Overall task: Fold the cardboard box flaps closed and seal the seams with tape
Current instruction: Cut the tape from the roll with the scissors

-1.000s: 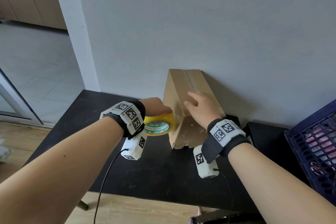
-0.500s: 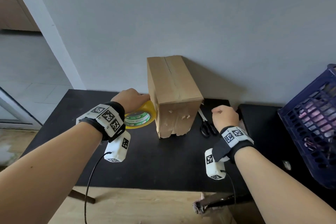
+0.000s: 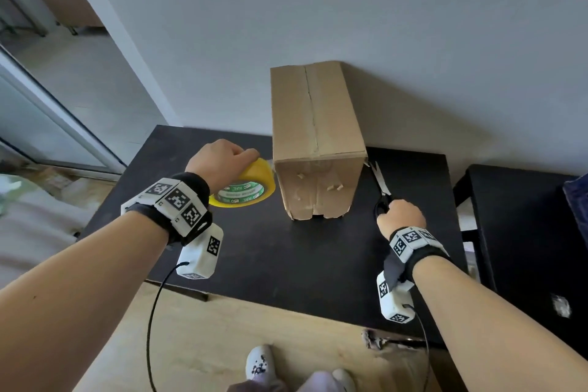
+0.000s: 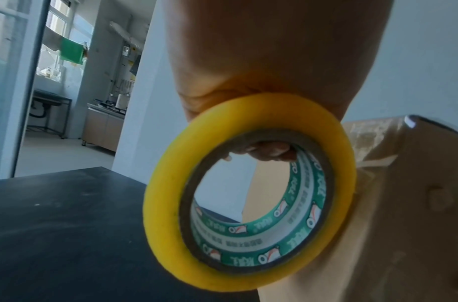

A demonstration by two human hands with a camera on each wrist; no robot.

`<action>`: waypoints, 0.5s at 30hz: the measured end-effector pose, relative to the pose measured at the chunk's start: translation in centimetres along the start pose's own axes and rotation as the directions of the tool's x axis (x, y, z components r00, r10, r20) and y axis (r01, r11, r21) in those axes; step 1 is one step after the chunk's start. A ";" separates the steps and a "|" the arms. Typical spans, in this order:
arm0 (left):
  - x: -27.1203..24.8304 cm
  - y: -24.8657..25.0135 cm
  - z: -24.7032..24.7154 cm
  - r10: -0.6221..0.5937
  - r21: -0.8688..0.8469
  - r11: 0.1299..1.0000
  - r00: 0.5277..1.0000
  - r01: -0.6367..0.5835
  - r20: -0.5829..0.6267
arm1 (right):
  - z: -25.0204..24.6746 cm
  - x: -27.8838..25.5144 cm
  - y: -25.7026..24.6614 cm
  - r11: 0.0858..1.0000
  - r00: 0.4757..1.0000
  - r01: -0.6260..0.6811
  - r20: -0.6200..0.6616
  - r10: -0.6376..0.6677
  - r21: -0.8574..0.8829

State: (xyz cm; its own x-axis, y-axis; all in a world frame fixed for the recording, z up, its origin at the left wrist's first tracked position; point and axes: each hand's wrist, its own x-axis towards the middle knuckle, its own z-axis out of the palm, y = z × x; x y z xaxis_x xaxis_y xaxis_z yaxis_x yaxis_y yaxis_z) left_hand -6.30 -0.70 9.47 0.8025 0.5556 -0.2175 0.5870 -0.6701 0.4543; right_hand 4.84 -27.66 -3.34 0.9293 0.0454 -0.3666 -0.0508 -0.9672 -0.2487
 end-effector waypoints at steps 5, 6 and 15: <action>-0.3 -0.3 0.0 -0.023 -0.006 1.000 0.999 0.022 -0.045 | -0.2 1.2 0.9 0.998 1.000 0.001 -0.028 -0.003 -0.059; -0.3 -0.4 0.0 -0.023 -0.004 1.000 0.998 0.023 -0.053 | -0.4 1.2 1.0 0.998 1.000 -0.008 -0.028 0.006 -0.067; -0.5 -0.6 0.3 -0.028 -0.020 0.999 0.997 0.026 -0.071 | -1.6 0.3 1.0 0.999 0.998 -0.052 0.018 0.052 -0.012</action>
State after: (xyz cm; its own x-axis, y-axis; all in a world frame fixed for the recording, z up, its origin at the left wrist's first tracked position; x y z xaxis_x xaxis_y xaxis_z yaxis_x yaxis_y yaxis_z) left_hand -7.06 -0.76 9.05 0.7764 0.6074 -0.1682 0.6056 -0.6452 0.4658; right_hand 5.66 -28.98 -2.29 0.9187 -0.0004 -0.3949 -0.0943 -0.9713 -0.2182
